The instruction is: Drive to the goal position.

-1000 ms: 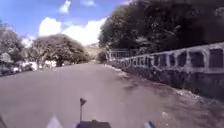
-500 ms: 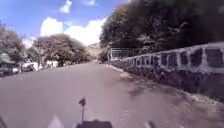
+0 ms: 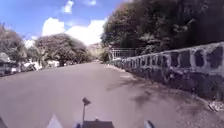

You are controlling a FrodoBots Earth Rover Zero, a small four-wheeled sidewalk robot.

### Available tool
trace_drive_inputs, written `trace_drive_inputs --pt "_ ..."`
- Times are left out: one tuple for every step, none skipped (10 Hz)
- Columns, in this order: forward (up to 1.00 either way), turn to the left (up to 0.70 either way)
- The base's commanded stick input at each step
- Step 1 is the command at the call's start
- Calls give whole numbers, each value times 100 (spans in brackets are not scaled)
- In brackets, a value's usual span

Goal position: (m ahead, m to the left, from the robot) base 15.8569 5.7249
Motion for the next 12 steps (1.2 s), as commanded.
trace_drive_inputs --pt "70 0" --pt "70 0" --pt "70 0" --pt "70 0" --pt "70 0" --pt "70 0" --pt "70 0" --pt "70 -5" --pt "70 -9" --pt "70 -9" --pt "70 -5" --pt "70 -1"
